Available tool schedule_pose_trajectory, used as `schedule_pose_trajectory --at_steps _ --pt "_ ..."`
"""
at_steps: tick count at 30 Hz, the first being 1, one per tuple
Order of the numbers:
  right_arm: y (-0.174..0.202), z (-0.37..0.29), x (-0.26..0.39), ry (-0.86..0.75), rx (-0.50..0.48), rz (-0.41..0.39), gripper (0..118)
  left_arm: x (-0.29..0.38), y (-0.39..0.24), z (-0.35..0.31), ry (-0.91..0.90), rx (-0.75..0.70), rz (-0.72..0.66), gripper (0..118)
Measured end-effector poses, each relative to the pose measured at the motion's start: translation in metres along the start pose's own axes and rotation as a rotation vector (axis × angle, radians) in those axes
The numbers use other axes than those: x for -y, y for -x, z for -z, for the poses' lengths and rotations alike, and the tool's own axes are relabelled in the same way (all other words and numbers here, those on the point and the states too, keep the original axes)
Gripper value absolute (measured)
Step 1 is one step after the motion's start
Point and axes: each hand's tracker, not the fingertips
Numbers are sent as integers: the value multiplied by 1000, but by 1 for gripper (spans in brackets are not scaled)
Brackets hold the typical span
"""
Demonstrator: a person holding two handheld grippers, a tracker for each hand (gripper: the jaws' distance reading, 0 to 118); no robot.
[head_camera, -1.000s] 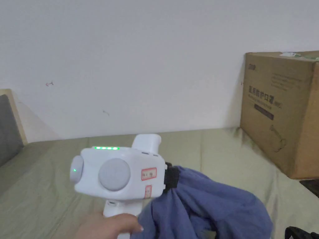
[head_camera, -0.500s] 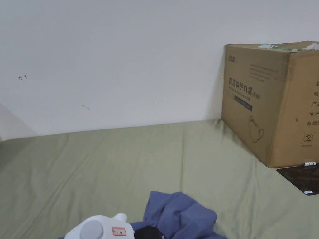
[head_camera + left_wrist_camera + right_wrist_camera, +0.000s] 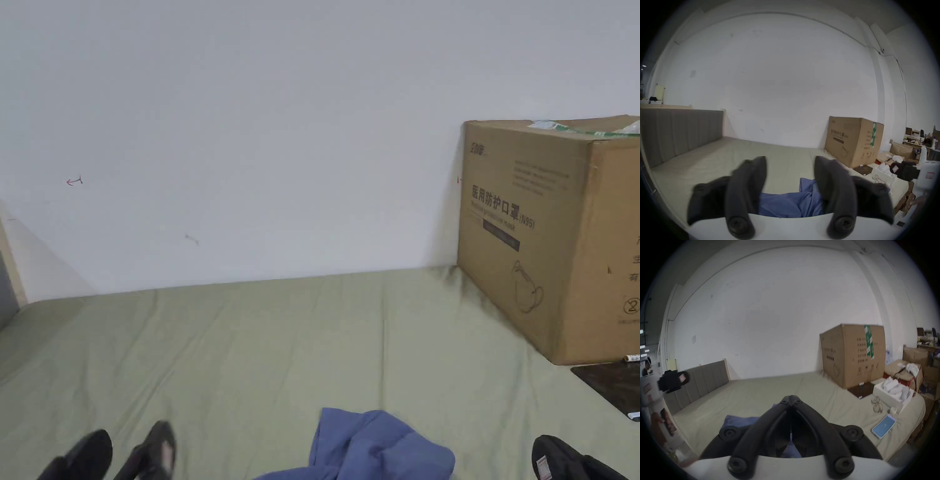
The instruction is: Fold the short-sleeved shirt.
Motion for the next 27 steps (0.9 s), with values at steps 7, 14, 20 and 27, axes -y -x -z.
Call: schedule_pose_trajectory --at_steps 7,14,20,27 --pt "17 -3 -5 -31 7 -9 0 23 10 -7 135 -50 1 0" --pt "15 2 -5 5 9 -3 0 1 34 30 209 30 -52 0" --pt "11 19 5 84 -11 7 0 24 96 176 698 -37 -22 0" --pt "6 41 23 207 -45 -3 0 115 159 277 960 -169 -135 113"
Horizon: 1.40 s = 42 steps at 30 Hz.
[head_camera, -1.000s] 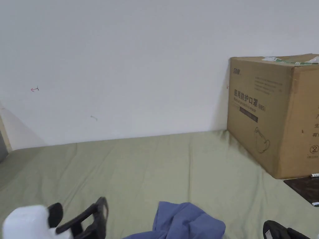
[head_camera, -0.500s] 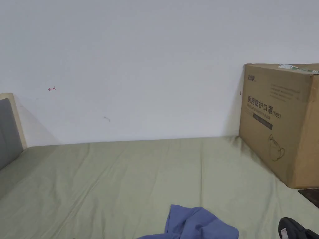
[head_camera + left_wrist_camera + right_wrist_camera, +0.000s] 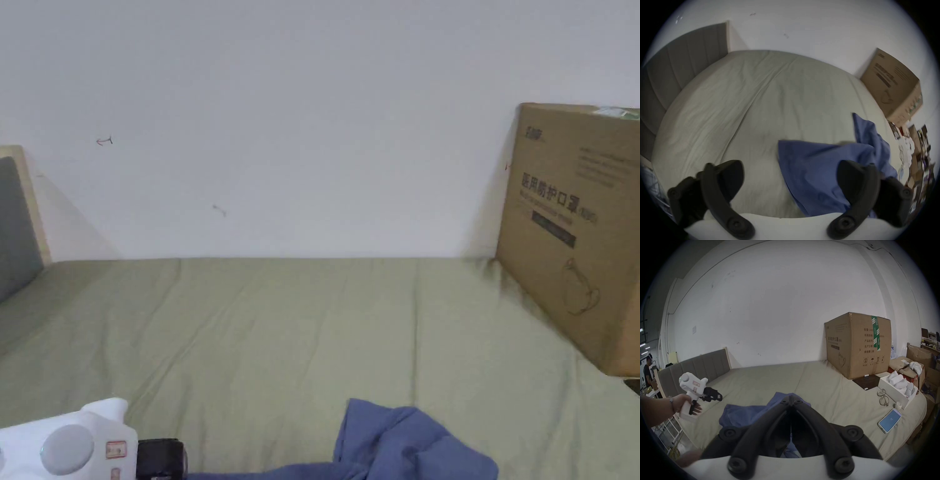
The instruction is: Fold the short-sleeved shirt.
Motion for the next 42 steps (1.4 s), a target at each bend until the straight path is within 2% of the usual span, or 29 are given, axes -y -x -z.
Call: schedule_pose_trajectory --at_steps 3,6,8,9,10,11,12,14,15,16,18,20,21,22,23,24,25,28,29,30,31,32,33,34,35,36,39,42 --pt "-2 19 3 114 21 -33 0 7 -2 49 68 -10 33 113" --pt "-7 33 8 157 3 26 0 32 -21 80 152 10 61 110" --pt "-9 40 11 172 4 41 0 51 -52 67 14 -134 262 103" --pt "-9 45 13 180 8 43 0 62 -63 56 -32 -100 302 97" --pt "-9 48 14 187 11 44 0 70 -70 46 -63 -88 311 76" --pt "-9 52 16 195 10 44 0 76 -77 36 -79 -29 313 45" --pt "-10 58 16 206 3 44 0 82 -81 30 -70 -35 318 4" --pt "-13 77 10 255 -60 37 0 87 -78 11 -76 139 252 3" --pt "-18 91 4 301 -152 73 0 92 -78 -1 -113 164 226 3" --pt "-22 105 -3 327 -192 99 0 95 -78 -13 -165 146 222 3" --pt "-30 146 -18 398 -203 131 0 99 -74 -41 -296 130 196 3" --pt "-41 194 -27 478 -205 185 0 100 -69 -61 -340 163 156 3" --pt "-44 224 -30 563 -164 155 7 101 -67 -70 -350 175 141 3" --pt "-47 249 -28 634 -146 135 41 97 -66 -73 -352 181 134 3" --pt "-53 276 -25 717 -126 125 86 97 -64 -79 -354 194 126 3" --pt "-59 303 -17 810 -106 127 114 96 -62 -84 -352 206 123 3" --pt "-64 319 -8 869 -85 160 114 96 -62 -88 -352 206 132 3" --pt "-82 353 19 978 74 237 113 91 -60 -91 -348 186 179 3" --pt "-86 356 26 1010 99 276 108 92 -58 -94 -353 173 196 3" --pt "-89 358 32 1056 101 302 86 93 -56 -95 -369 168 213 3" --pt "-89 351 35 1074 72 320 73 96 -54 -98 -388 165 229 3" --pt "-85 346 34 1054 63 277 56 99 -53 -101 -404 157 244 3" --pt "-79 338 27 1012 90 121 19 100 -53 -103 -403 145 255 3" --pt "-78 333 21 995 26 79 8 100 -53 -104 -394 142 262 3" --pt "-79 322 15 975 -50 95 8 100 -52 -105 -387 144 268 3" --pt "-80 309 4 921 -10 105 7 100 -52 -107 -382 143 270 3" --pt "-93 278 -31 807 -84 240 7 93 -49 -116 -388 139 246 3" --pt "-100 246 -70 686 -47 187 7 75 -44 -136 -422 161 203 2"
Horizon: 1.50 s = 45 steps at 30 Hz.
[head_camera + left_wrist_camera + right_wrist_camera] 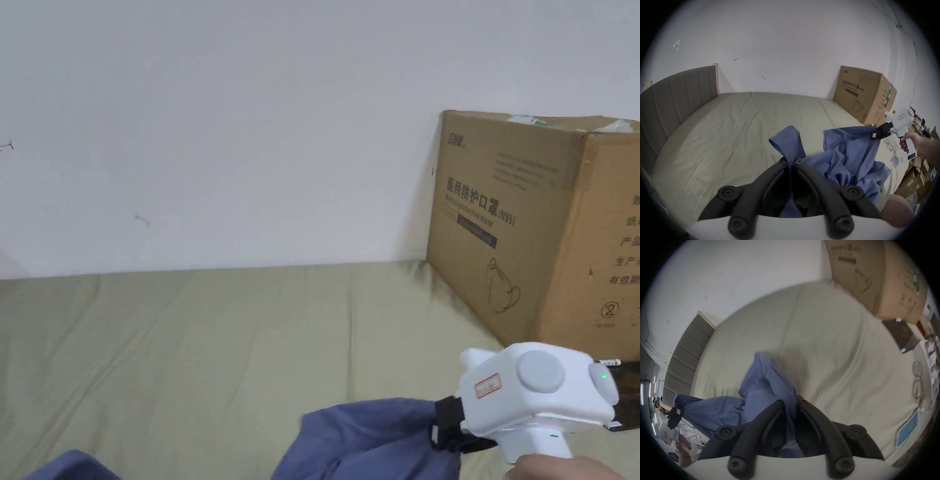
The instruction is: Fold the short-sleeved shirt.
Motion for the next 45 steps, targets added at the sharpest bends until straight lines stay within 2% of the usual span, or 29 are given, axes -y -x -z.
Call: schedule_pose_trajectory --at_steps 2,8,14,20,25,33,37,41,43,45 --pt "-4 -34 -11 -67 5 -22 7 -21 5 -9 -28 -12 -13 2" --pt "-18 -137 -40 -205 26 -7 7 -96 13 -43 -110 -31 -2 2" --pt "-11 -220 -70 -339 39 7 7 -166 5 -58 -163 -22 18 2" --pt "17 -255 -111 -455 135 -77 7 -225 -20 -43 -204 -51 86 2" --pt "27 -254 -155 -540 150 -59 7 -266 -24 -15 -259 -107 59 2" --pt "58 -238 -218 -668 215 -112 7 -307 -29 32 -348 -195 43 2" --pt "61 -221 -226 -682 230 -125 7 -310 -27 53 -363 -201 23 2" --pt "42 -168 -204 -621 249 -93 7 -274 -24 84 -262 -188 22 2" --pt "27 -131 -179 -547 255 -82 7 -236 -18 101 -187 -163 -11 2" --pt "4 -86 -133 -435 219 -95 7 -183 -8 119 -52 -124 -56 2"
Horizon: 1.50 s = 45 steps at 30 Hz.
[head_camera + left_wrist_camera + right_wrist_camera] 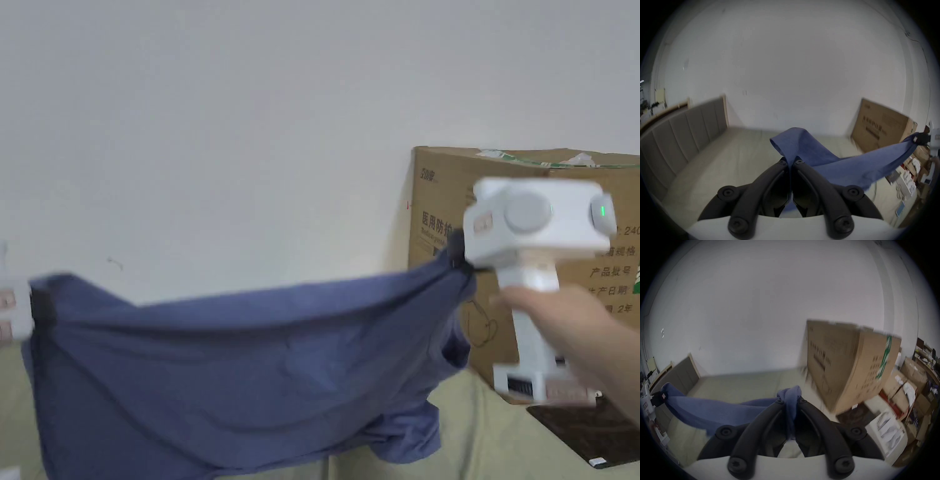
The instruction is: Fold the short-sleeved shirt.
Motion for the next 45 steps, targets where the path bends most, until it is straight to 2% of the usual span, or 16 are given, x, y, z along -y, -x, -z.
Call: schedule_pose_trajectory --at_steps 5,9,11,14,19,28,29,30,31,32,37,40,42,43,44,45 --pt "-41 42 179 306 -6 35 7 160 25 22 431 117 -32 2" --pt "-68 1 276 432 -17 182 7 228 38 -23 500 145 -43 2" --pt "-78 -31 296 418 -74 231 7 236 49 -47 513 177 -77 2" --pt "-88 -86 308 410 -73 164 7 237 53 -89 501 177 -35 2" --pt "-105 -148 311 448 -78 182 7 229 61 -137 534 192 -53 2" --pt "-98 -140 334 590 -18 143 12 255 67 -128 687 188 -56 5" --pt "-97 -138 333 596 -21 183 31 256 67 -125 696 192 -73 26" --pt "-97 -139 332 580 -22 220 81 258 66 -124 686 206 -73 64" --pt "-96 -139 332 557 -32 253 106 257 59 -129 653 225 -62 100" --pt "-94 -141 330 551 -40 261 112 258 56 -129 642 220 -60 114" --pt "-69 -157 303 483 -59 178 112 239 48 -145 534 293 -178 110" --pt "-42 -181 280 251 -53 75 110 210 32 -169 339 291 -199 106" --pt "-24 -201 268 83 -159 65 108 195 15 -193 156 263 -149 101" --pt "-16 -209 264 -12 -210 87 100 191 8 -203 51 246 -111 86" --pt "-4 -217 261 -103 -234 81 82 190 -2 -217 -83 236 -73 60" --pt "15 -221 260 -190 -185 41 36 192 -12 -226 -208 206 -31 16"
